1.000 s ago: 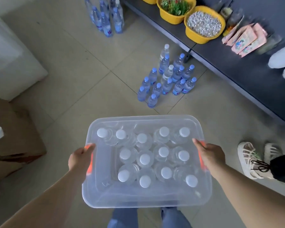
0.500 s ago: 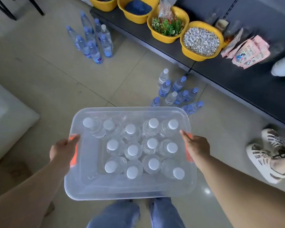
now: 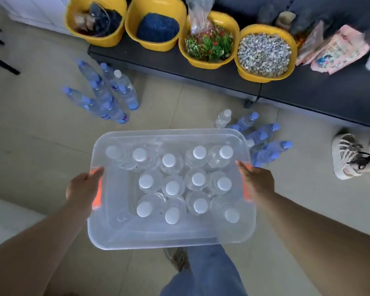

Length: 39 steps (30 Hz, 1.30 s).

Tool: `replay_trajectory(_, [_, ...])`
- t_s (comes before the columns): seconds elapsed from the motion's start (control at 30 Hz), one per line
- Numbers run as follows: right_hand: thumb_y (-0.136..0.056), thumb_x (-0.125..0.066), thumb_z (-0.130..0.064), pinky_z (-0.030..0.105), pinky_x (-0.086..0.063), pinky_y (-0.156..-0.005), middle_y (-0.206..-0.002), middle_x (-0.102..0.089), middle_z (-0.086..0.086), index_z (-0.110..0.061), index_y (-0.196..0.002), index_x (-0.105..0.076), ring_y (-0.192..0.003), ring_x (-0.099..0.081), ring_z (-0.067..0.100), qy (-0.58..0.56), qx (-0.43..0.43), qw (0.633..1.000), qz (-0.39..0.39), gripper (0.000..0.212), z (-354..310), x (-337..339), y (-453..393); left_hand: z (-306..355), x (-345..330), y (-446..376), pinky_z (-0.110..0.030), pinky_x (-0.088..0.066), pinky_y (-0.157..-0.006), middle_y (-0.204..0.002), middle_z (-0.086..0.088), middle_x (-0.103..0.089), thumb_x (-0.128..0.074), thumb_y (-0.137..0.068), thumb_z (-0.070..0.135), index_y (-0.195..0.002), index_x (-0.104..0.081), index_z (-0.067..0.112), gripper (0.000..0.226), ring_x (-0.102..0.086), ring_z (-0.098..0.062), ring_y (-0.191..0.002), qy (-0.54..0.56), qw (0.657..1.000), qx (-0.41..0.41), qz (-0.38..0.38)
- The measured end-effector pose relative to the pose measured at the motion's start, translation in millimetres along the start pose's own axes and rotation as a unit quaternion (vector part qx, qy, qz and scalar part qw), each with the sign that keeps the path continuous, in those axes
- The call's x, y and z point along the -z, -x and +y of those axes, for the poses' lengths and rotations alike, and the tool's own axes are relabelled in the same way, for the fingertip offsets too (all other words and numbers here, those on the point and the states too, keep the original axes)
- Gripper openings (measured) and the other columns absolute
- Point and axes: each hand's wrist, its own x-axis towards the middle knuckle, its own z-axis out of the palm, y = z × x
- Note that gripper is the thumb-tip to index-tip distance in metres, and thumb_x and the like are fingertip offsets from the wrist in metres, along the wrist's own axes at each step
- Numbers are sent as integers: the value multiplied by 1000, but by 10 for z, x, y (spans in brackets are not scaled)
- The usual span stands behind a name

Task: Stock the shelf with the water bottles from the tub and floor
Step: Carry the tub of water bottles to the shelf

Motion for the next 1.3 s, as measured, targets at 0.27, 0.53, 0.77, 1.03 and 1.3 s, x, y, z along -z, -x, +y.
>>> replay_trajectory(0.27, [-90, -46, -55, 37, -43, -92, -101, -66, 22, -3, -89, -68, -105, -58, 35, -53, -64, 996, 20, 57, -827, -300, -780, 929, -202, -1213, -35, -41, -66, -69, -17, -52, -67, -78, 45, -64, -56, 3, 46, -50, -26, -66, -30, 999, -38, -12])
replay_trajectory(0.53, [-88, -39, -63, 36, -38, -88, -103, -63, 24, -9, -77, -59, -105, -55, 35, -46, -145, 988, 39, 59, -1193, -502, -1518, 1729, -700, -2148, -33, -39, -69, -74, -14, -55, -57, -89, 41, -71, -57, 2, 42, -52, -27, -74, -112, 984, -109, -84])
replay_trajectory(0.77, [-86, -41, -64, 37, -38, -84, -91, -62, 26, -6, -65, -54, -101, -57, 39, -74, -188, 977, 66, 63, -1274, -747, -2048, 2172, -1174, -2735, -30, -35, -74, -92, -16, -58, -50, -92, 44, -99, -63, -2, 49, -57, -34, -93, -197, 960, -167, -110])
replay_trajectory(1.03, [-88, -41, -63, 37, -39, -92, -108, -62, 26, 2, -100, -64, -107, -55, 38, -80, -204, 973, 65, 70, -1262, -1177, -2738, 2274, -1738, -3368, -42, -45, -93, -111, -27, -63, -36, -95, 49, -110, -60, -1, 58, -60, -41, -104, -309, 920, -206, -122])
replay_trajectory(1.3, [-88, -42, -62, 38, -40, -92, -108, -63, 26, 3, -98, -64, -107, -56, 37, -77, -190, 976, 70, 70, -1207, -1532, -3154, 2083, -2073, -3760, -42, -49, -88, -114, -28, -61, -41, -95, 47, -111, -59, -2, 55, -60, -41, -104, -280, 932, -182, -140])
